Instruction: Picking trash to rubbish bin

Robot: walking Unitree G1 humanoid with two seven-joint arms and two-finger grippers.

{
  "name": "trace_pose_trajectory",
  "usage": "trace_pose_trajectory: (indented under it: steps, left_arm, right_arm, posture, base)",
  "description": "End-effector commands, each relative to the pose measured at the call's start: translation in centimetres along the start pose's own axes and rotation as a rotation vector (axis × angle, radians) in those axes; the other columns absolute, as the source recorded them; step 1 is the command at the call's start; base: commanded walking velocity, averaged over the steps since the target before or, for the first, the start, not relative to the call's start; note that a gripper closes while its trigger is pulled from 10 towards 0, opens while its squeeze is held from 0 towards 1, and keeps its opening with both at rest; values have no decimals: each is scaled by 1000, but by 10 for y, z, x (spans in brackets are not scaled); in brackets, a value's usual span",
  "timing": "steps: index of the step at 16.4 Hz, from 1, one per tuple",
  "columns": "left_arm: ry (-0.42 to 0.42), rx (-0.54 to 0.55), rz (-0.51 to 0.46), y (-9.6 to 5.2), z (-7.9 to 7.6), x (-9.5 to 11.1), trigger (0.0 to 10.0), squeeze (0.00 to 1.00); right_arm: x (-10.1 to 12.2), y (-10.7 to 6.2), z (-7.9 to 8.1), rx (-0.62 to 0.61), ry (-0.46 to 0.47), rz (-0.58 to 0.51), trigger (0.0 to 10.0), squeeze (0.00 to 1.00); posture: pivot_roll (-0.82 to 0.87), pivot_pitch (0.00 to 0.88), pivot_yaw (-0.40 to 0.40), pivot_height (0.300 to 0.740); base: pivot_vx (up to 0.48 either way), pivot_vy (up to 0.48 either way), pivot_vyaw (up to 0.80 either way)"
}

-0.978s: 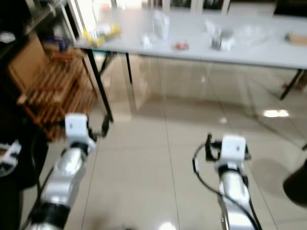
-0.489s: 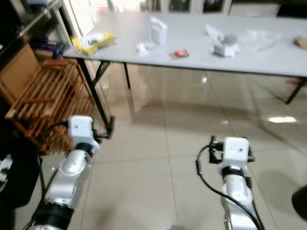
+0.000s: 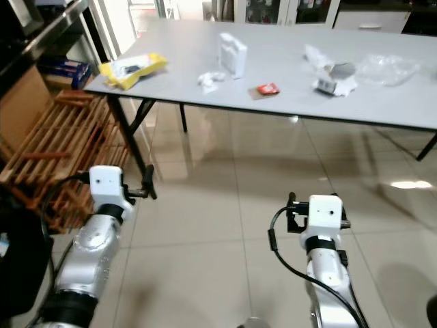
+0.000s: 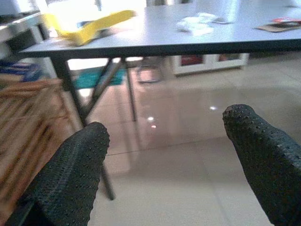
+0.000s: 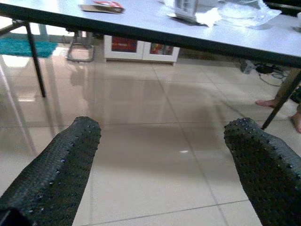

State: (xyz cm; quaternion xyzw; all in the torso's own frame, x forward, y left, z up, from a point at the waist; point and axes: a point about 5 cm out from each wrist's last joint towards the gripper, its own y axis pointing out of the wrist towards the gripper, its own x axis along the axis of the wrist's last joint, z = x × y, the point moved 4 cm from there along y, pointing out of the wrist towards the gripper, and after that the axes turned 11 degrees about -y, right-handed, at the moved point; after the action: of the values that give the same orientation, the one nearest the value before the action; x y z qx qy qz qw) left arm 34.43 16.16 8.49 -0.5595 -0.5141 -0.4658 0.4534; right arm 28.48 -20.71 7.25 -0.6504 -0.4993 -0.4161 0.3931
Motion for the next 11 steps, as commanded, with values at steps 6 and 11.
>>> trace_pose_trajectory:
  steps: [6, 11]
  left_arm:
    - [10, 16, 13, -2, 7, -2, 10000, 0]
    - [-3, 18, 18, -2, 7, -3, 10000, 0]
  right_arm:
    - [3, 0, -1, 1, -6, -14, 10000, 0]
    - [2, 0, -1, -1, 0, -14, 10000, 0]
  posture:
    - [-71, 69, 12, 740]
    - [-70, 74, 13, 740]
  base:
    - [179, 0, 695]
    - [0, 0, 696]
